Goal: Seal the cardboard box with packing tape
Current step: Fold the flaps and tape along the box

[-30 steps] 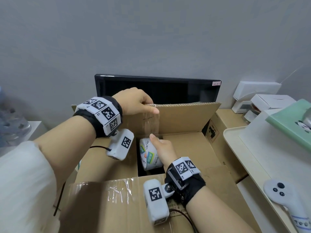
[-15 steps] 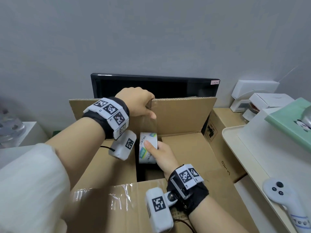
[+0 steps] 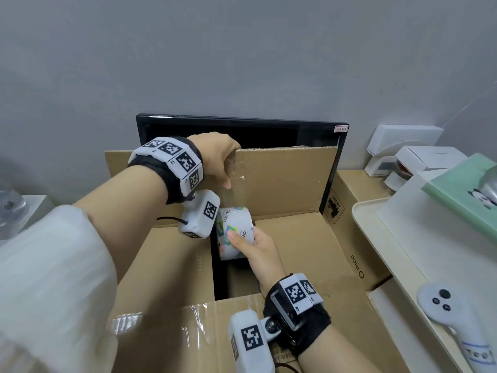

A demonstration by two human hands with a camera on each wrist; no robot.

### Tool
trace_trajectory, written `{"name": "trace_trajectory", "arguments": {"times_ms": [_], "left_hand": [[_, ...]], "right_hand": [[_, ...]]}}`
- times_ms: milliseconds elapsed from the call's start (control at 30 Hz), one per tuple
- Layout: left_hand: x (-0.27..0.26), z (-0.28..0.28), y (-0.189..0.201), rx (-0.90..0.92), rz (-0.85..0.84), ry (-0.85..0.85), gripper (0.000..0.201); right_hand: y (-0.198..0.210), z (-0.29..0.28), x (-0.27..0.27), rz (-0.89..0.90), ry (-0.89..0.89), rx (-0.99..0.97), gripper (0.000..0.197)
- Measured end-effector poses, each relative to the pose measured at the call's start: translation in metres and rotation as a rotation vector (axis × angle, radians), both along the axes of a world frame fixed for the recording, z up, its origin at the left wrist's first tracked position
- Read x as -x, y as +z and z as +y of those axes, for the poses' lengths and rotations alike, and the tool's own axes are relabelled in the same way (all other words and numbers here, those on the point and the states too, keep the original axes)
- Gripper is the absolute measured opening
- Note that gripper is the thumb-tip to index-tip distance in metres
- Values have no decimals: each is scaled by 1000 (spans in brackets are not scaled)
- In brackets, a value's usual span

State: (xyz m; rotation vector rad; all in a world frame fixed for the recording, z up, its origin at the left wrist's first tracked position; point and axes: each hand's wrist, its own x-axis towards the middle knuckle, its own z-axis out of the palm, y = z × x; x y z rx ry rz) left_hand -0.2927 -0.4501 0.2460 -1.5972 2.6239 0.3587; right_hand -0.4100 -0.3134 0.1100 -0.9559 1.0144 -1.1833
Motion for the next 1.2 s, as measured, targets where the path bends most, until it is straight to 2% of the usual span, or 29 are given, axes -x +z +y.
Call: {"name": "trace_trajectory", "arguments": {"times_ms": [133, 233, 333, 433, 533, 633, 733, 833, 1000, 1200], "left_hand": [[-1, -3, -4, 58, 5, -2, 35], [-2, -6, -5, 10, 65, 3, 27], [0, -8, -7, -4, 99, 68, 45], [-2, -7, -8, 47, 128, 59, 48], [-8, -7, -6, 55, 257, 45, 48], [-8, -2, -6, 70, 324, 131, 49], [-3, 6, -11, 194, 254, 216, 46], [-1, 12, -13, 309, 206, 207, 43], [-6, 14, -8, 158, 235, 122, 39], [1, 15, -7, 219, 172, 94, 50]], "right_hand": [[0, 0, 0, -20, -9, 0, 15], [-1, 2, -1, -20, -8, -3, 14], [-1, 2, -1, -15, -15, -4, 14], [-1, 1, -1, -16, -21, -5, 16], [-3, 2, 0, -12, -26, -7, 17], [-3, 2, 0, -9, -22, 0, 15], [-3, 2, 1, -15, -25, 4, 10], [-4, 3, 0, -13, -25, 5, 11], [-4, 3, 0, 13, -28, -3, 10], [-2, 4, 0, 12, -26, -2, 7]]}}
